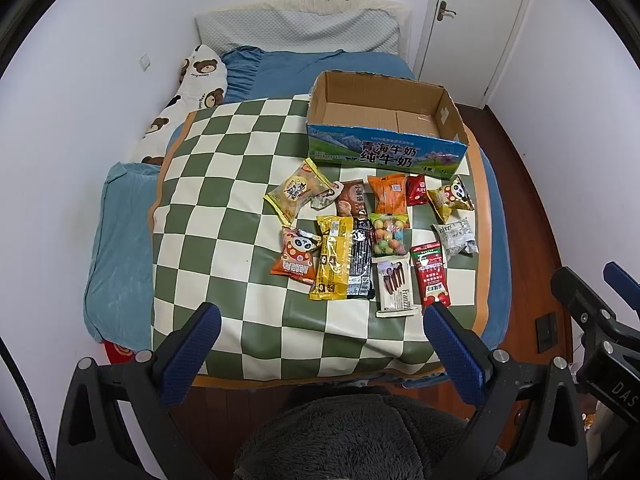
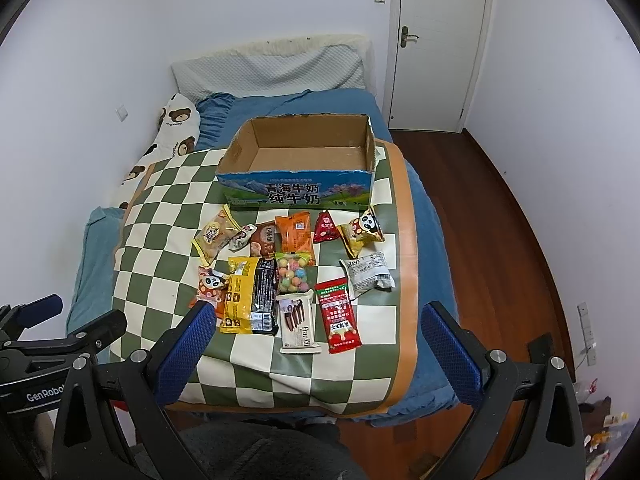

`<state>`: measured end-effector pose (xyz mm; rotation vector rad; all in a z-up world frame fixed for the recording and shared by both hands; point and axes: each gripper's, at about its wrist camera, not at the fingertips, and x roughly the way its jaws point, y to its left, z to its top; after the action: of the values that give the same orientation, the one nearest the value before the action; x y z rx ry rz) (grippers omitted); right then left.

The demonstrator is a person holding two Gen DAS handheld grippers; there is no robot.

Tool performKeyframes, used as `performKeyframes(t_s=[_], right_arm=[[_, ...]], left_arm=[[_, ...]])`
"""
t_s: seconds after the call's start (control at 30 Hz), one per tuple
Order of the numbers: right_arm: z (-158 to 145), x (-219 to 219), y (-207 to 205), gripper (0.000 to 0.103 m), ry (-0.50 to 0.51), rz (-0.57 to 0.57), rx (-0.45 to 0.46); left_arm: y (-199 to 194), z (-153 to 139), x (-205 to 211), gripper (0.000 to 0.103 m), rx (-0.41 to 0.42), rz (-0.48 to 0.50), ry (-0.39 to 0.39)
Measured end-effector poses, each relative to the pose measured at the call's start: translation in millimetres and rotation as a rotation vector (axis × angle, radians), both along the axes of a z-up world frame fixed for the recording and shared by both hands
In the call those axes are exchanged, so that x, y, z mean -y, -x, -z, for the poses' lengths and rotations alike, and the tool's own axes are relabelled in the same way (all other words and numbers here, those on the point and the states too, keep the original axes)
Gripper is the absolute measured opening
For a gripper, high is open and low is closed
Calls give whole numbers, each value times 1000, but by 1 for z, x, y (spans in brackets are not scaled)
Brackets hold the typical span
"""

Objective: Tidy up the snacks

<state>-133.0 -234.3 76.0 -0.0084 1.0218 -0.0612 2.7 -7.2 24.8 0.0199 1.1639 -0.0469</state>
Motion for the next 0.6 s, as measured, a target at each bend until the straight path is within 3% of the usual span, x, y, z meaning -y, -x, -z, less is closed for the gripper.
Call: performKeyframes(t_s=[0.1,0.3,0.43,0.6], right_arm=[[0,-1,1,103,-1,1,1],[21,9,-13,103,-34,30,-14],[69,27,-38,103,-60,74,-66],[153,52,-70,103,-80,124,-187]], left_arm=[[-7,-2,2,103,-8,-1,1],[-33,23,-1,103,12,-18,-29],[-66,74,1,103,-28,-14,-76],[-110,156,11,103,-163,12,-123]])
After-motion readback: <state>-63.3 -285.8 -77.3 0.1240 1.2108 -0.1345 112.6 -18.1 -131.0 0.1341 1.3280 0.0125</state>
